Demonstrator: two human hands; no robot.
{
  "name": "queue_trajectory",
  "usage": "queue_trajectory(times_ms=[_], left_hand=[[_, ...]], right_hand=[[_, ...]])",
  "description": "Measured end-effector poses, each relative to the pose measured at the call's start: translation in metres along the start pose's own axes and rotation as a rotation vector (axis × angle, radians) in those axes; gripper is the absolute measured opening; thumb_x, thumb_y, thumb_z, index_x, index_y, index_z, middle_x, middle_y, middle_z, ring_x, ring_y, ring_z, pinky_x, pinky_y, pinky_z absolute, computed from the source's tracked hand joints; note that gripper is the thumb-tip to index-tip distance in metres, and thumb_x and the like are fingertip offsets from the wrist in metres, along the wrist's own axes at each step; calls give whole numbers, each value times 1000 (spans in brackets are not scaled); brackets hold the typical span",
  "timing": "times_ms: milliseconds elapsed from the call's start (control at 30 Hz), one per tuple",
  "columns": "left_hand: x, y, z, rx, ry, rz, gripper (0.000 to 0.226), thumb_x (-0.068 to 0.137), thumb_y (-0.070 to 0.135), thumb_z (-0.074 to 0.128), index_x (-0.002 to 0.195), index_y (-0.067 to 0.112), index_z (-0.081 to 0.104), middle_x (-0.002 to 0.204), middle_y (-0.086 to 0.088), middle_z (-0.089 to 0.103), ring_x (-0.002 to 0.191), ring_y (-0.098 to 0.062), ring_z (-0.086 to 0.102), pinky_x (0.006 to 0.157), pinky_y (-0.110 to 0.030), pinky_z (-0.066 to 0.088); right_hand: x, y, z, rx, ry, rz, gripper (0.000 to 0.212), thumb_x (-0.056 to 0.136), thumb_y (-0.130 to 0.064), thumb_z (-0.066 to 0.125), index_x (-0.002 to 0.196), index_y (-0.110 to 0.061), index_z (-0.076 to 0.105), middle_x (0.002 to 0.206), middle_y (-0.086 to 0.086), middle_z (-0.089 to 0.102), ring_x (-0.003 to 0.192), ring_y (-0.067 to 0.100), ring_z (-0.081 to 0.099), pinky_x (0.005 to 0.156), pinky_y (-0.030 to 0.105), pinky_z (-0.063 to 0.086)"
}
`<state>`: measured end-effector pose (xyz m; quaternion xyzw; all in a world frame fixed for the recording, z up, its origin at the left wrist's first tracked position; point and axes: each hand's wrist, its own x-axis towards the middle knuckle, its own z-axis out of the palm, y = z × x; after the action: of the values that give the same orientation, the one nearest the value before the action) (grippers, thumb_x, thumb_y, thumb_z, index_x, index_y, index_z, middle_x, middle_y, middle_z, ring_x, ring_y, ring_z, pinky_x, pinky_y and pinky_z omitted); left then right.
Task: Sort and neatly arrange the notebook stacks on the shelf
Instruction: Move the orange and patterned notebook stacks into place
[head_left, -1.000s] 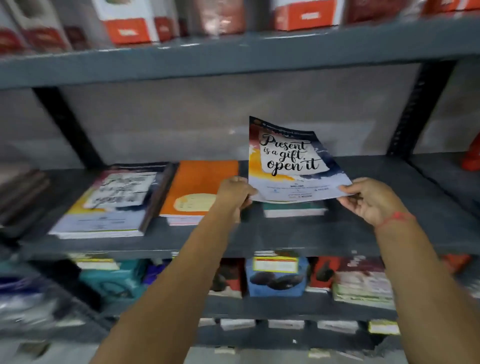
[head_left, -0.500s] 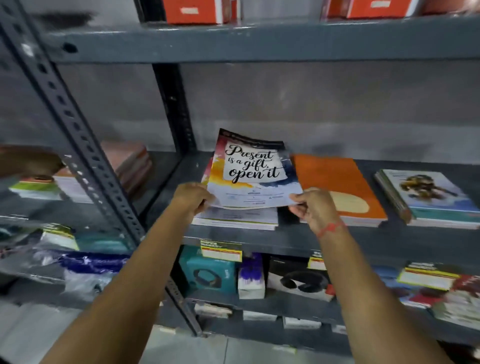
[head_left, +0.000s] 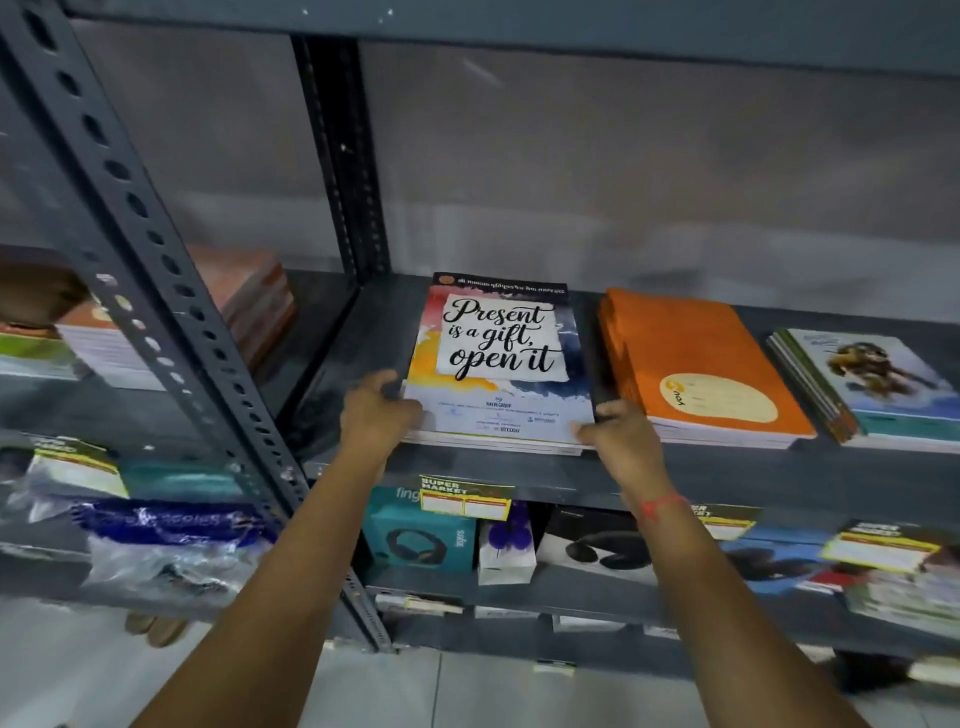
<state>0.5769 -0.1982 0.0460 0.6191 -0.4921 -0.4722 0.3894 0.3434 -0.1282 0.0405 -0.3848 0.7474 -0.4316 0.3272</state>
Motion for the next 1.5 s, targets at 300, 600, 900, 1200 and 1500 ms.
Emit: queue_trajectory(times_ms=[300, 600, 900, 1200, 1500], left_hand=[[6, -6, 2, -153, -148, -19, 45, 87, 62, 28, 77, 38, 65, 90, 12, 66, 92, -11, 60, 89, -32, 44], [3, -33, -10, -209, -269, 136, 63, 77, 55, 55, 132, 27, 44, 131, 14, 52, 121, -7, 50, 105, -28, 34], [7, -60, -22, -333, -301, 251, 55, 79, -15, 52, 123, 17, 52, 105, 11, 72, 92, 4, 66, 72, -10, 53], [3, -58, -14, -326, -143, 219, 51, 79, -8, 60, 128, 4, 48, 112, -4, 66, 85, 5, 66, 75, -10, 53], [-1, -52, -12, -343, -105, 208, 50, 78, -2, 63, 126, 5, 50, 94, 3, 69, 93, -7, 61, 87, -12, 49]], right_hand=[[14, 7, 19, 582, -216, 59, 45, 91, -55, 37, 121, -29, 58, 127, -5, 61, 126, 20, 50, 113, 44, 31], [6, 28, 21, 407, -246, -138, 93, 73, -63, 60, 148, -31, 16, 156, -13, 20, 138, 3, 22, 110, 28, 19], [-3, 47, 17, 321, -223, -240, 75, 82, 5, 63, 146, -10, 27, 88, -56, 55, 90, -34, 50, 71, -6, 42], [0, 46, 20, 310, -158, -240, 71, 82, -1, 65, 144, -10, 31, 105, -39, 49, 88, -34, 51, 71, -8, 40], [2, 47, 18, 326, -135, -239, 69, 82, 2, 64, 143, -10, 33, 142, -15, 41, 117, -13, 49, 91, 3, 43]])
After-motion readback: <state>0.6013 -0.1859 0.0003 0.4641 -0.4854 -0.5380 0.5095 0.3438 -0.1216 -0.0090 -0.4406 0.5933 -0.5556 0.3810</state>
